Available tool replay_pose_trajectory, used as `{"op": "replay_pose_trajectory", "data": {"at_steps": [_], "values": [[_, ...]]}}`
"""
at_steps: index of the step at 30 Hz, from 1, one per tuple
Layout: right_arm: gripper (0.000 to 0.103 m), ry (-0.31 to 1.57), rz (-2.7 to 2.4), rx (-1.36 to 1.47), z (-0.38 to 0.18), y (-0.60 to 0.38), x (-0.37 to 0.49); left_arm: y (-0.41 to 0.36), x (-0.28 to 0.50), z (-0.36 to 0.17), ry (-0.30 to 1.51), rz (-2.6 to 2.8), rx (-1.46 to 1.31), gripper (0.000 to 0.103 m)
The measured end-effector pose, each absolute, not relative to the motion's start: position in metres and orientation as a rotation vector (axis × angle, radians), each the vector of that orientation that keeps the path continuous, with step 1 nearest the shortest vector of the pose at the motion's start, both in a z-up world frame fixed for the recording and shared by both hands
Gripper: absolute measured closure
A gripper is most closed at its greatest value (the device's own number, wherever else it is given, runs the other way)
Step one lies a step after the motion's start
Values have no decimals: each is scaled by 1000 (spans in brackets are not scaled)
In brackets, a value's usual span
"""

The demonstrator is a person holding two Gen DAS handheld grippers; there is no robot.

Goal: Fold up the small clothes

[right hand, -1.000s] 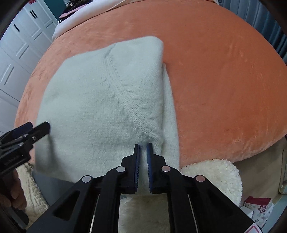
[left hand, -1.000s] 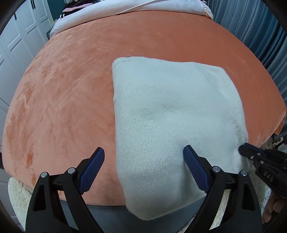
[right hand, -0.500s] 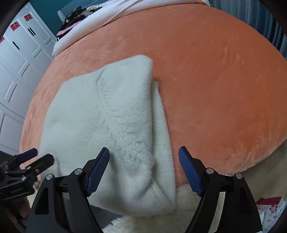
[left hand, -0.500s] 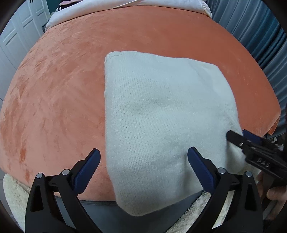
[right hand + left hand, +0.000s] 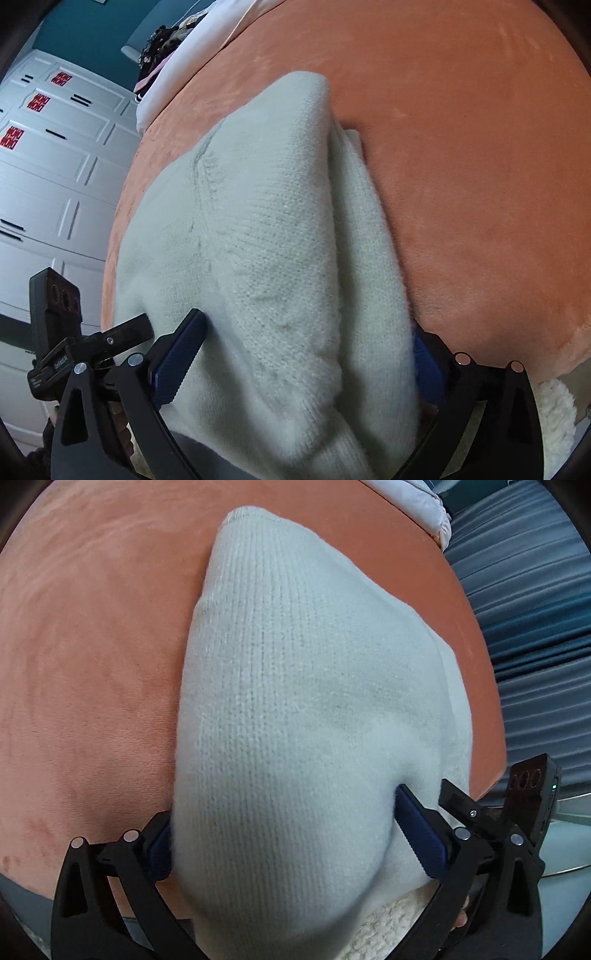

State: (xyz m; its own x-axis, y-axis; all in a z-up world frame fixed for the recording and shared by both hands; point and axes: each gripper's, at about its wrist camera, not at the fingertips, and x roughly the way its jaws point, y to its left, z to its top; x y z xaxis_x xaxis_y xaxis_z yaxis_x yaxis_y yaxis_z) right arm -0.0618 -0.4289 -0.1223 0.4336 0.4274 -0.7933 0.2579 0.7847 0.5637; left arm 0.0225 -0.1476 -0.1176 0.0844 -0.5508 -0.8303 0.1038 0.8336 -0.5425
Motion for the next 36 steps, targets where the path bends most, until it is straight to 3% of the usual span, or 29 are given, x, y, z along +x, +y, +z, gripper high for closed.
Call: {"op": "replay_pose_trajectory", "data": {"at_steps": [5, 6, 7, 9, 11, 17, 23, 27, 29, 32, 34, 36], "values": [[5, 1118, 168, 770, -127, -429, -50, -150, 26, -123, 1409, -556, -419, 5], [15, 1120, 162, 772, -125, -428, -50, -151, 26, -121, 1414, -553, -410, 5], [34, 1121, 156, 776, -121, -428, -51, -154, 27, -118, 1420, -544, -395, 7], [60, 1081, 144, 811, -106, -429, -56, -160, 28, -105, 1413, -525, -371, 18], [66, 1023, 121, 767, -77, -422, -64, -164, 26, -85, 1379, -538, -331, 26], [67, 826, 104, 674, 19, -398, -82, -151, 22, -6, 1215, -641, -354, 31], [67, 590, 197, 534, 135, -356, -76, -110, 18, 110, 936, -742, -334, 31], [65, 496, 294, 530, 175, -329, -55, -70, 22, 170, 789, -737, -300, 26], [62, 502, 310, 545, 167, -315, -31, -52, 34, 174, 760, -709, -283, 20], [45, 564, 327, 576, 116, -300, 4, -35, 62, 141, 780, -594, -229, 6], [40, 665, 246, 588, 54, -294, 26, -23, 81, 91, 840, -525, -188, 6], [44, 858, 124, 632, -13, -291, 35, -2, 96, 36, 960, -405, -181, 10]]}}
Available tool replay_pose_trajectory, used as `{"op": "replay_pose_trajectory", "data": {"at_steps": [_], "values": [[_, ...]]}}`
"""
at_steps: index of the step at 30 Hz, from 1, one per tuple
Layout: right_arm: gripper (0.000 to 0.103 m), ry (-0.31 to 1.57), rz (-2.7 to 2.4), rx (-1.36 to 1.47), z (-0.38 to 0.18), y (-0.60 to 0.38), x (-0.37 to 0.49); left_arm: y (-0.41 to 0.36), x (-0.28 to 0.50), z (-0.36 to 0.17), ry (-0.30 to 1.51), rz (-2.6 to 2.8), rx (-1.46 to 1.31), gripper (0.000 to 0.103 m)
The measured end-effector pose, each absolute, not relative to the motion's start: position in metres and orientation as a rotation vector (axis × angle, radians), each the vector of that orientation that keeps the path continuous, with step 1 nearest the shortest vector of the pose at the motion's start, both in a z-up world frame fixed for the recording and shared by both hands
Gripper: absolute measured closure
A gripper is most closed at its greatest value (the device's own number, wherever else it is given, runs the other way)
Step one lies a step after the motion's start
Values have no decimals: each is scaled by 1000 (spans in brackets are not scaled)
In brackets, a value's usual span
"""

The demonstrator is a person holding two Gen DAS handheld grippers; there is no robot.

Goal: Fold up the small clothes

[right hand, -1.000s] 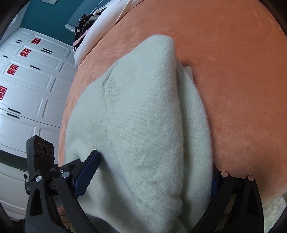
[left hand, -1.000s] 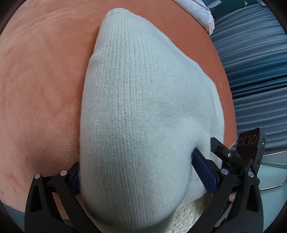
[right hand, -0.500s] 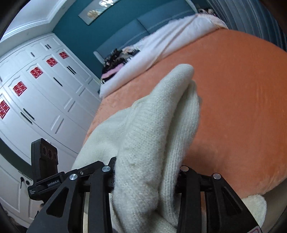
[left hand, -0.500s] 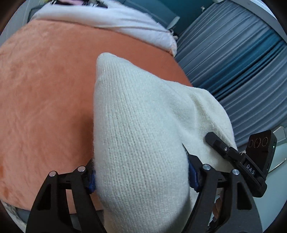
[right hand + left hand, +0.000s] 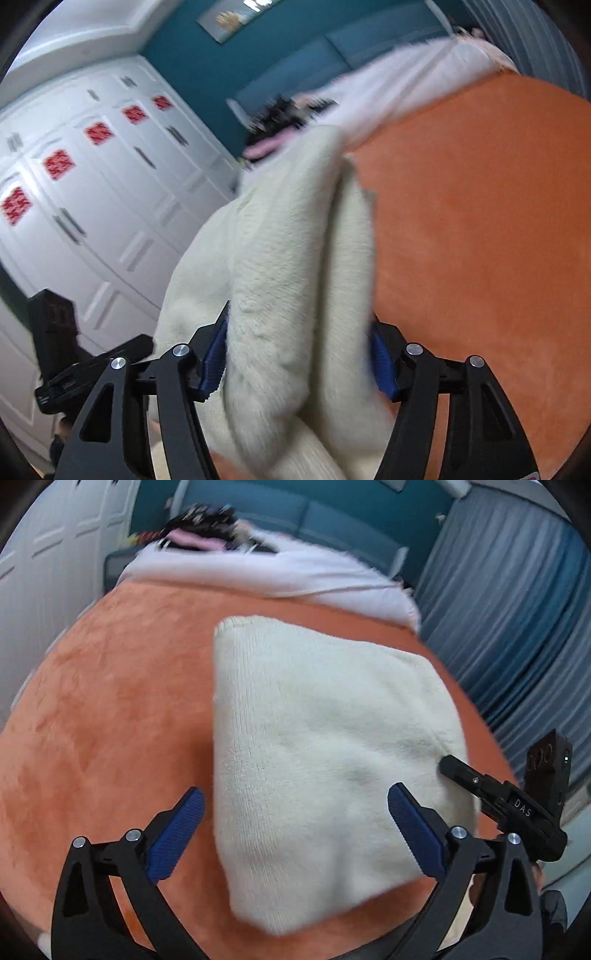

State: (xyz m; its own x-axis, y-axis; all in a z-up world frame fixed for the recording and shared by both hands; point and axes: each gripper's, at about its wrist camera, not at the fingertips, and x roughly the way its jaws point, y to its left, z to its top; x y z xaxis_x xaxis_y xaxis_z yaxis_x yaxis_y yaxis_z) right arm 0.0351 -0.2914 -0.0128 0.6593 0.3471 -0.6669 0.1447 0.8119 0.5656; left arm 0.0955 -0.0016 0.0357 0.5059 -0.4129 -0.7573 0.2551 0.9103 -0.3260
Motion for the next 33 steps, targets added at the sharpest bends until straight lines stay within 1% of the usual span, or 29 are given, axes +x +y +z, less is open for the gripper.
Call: {"op": "replay_pose_trajectory", "data": {"at_steps": [1, 2, 4, 6, 8, 9, 10, 14, 16, 17, 18, 19, 20, 21, 22, 24, 25, 27, 28, 30, 33], "values": [[59, 903, 109, 683, -35, -291, 27, 10, 97, 11, 1022, -340, -179, 16], [61, 903, 125, 730, -46, -290, 15, 22, 93, -6, 1064, -316, -194, 20], [61, 880, 127, 719, -50, -283, -9, 36, 72, -19, 1060, -305, -215, 19], [60, 907, 130, 650, -49, -272, -19, 38, 57, -24, 1036, -289, -199, 15], [55, 936, 134, 587, -47, -265, -15, 37, 50, -30, 1030, -295, -220, 11], [44, 936, 119, 567, -47, -266, -11, 39, 47, -35, 1038, -311, -255, 11], [36, 931, 98, 565, -47, -268, -5, 40, 49, -42, 1054, -333, -306, 11], [31, 951, 40, 600, -69, -272, 13, 39, 69, -62, 1106, -371, -525, 10], [30, 992, 22, 605, -85, -274, 22, 34, 75, -69, 1120, -353, -541, 10], [30, 1028, 25, 619, -95, -275, 28, 30, 80, -73, 1127, -340, -516, 13], [34, 1059, 27, 629, -101, -275, 35, 25, 84, -77, 1139, -325, -474, 18], [44, 1071, 25, 628, -100, -275, 41, 18, 90, -81, 1163, -309, -408, 36], [49, 1062, 26, 609, -91, -273, 43, 12, 93, -83, 1186, -300, -352, 40], [65, 1034, 32, 578, -78, -270, 42, 10, 91, -83, 1185, -294, -327, 40], [76, 1008, 50, 555, -67, -267, 42, 10, 90, -77, 1171, -292, -314, 41], [83, 966, 75, 517, -53, -265, 40, 7, 89, -69, 1141, -281, -251, 40], [83, 976, 70, 511, -57, -265, 42, 3, 88, -68, 1129, -273, -209, 39], [81, 1101, 50, 498, -92, -266, 53, -2, 89, -74, 1145, -262, -166, 36], [82, 1100, 54, 521, -102, -269, 54, -4, 90, -78, 1159, -258, -164, 36], [82, 1071, 62, 577, -93, -276, 49, -5, 87, -79, 1163, -242, -160, 34], [71, 1028, 17, 563, -68, -276, 34, -7, 78, -70, 1147, -223, -124, 34]]}}
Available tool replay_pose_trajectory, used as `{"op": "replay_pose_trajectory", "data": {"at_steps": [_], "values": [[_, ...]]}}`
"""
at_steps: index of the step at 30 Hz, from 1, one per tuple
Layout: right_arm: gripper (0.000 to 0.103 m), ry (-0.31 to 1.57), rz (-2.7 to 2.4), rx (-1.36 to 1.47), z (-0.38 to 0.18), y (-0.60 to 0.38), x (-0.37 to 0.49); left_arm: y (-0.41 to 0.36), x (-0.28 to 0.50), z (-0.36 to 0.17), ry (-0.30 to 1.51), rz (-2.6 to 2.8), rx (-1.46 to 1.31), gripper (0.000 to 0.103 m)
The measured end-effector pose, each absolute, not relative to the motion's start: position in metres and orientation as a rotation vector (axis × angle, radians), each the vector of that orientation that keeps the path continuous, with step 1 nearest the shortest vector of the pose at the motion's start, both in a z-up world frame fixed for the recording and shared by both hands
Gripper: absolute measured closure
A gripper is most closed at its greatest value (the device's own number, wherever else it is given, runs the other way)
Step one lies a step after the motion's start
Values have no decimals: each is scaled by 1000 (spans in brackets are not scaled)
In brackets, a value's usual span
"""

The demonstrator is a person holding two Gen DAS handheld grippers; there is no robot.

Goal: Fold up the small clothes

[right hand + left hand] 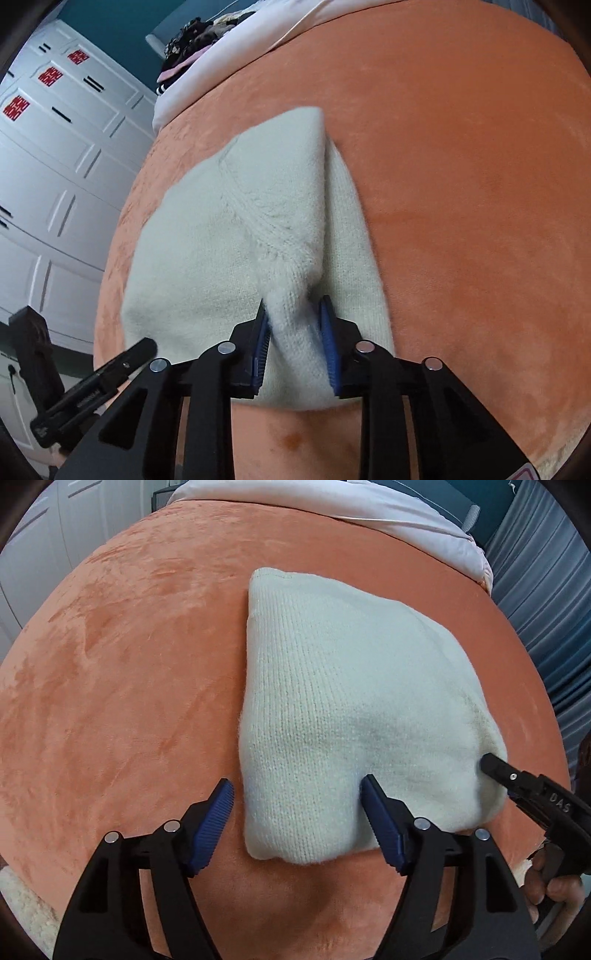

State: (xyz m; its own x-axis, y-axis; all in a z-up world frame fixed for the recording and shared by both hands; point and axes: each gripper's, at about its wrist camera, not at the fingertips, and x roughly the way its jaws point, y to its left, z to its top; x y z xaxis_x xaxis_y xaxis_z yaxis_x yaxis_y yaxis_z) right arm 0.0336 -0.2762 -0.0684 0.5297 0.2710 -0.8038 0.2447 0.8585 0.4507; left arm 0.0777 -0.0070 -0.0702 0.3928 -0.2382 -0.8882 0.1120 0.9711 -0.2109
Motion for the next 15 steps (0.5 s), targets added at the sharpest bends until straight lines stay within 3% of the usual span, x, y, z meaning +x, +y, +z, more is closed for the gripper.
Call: {"op": "replay_pose_trajectory", "data": {"at_steps": [4, 13, 15], "values": [[69, 960, -39, 402, -37, -259, 5, -14, 65, -62, 1121, -197, -46, 34], [42, 901, -122, 306, -14, -239, -46, -13, 32, -38, 1047, -111, 11, 22], [39, 892, -136, 311, -16, -237, -56, -13, 23, -35, 1035, -91, 23, 11]]}}
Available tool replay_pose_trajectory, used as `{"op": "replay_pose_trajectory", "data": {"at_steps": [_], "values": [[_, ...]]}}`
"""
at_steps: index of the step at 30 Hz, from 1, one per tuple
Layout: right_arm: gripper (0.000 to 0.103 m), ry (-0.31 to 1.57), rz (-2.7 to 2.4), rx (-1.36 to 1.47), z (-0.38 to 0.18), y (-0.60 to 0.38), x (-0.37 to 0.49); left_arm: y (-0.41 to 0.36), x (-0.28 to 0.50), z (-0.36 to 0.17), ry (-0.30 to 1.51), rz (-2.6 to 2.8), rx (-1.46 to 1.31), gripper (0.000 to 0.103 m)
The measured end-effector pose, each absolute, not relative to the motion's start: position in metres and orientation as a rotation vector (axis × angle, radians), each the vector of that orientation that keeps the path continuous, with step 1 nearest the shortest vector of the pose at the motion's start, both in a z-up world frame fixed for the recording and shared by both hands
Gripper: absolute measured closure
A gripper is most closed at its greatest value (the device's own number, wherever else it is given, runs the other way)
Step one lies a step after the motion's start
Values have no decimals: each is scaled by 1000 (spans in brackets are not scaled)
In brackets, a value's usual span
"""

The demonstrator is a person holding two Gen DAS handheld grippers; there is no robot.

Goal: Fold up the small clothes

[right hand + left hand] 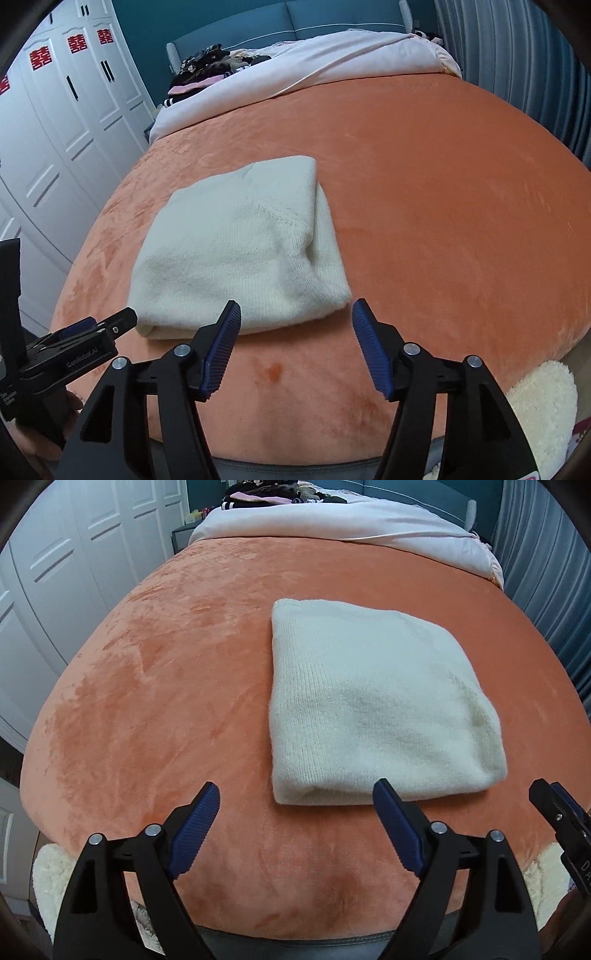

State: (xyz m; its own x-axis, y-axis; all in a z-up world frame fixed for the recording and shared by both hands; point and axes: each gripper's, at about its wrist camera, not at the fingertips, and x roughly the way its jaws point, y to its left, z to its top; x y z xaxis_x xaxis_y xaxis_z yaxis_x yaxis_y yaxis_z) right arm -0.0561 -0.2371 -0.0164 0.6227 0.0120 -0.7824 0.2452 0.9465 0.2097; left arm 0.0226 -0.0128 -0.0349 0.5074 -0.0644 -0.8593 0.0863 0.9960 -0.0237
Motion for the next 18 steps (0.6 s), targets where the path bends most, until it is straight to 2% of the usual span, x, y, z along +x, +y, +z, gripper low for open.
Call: {"op": "replay_pose_trajectory", "data": {"at_steps": [7, 18], "values": [[27, 882, -222, 282, -28, -237, -84, -23, -11, -37, 982, -79, 63, 11], [22, 876, -221, 221, -49, -219, -114, -40, -45, -57, 968, -79, 114, 11]]}}
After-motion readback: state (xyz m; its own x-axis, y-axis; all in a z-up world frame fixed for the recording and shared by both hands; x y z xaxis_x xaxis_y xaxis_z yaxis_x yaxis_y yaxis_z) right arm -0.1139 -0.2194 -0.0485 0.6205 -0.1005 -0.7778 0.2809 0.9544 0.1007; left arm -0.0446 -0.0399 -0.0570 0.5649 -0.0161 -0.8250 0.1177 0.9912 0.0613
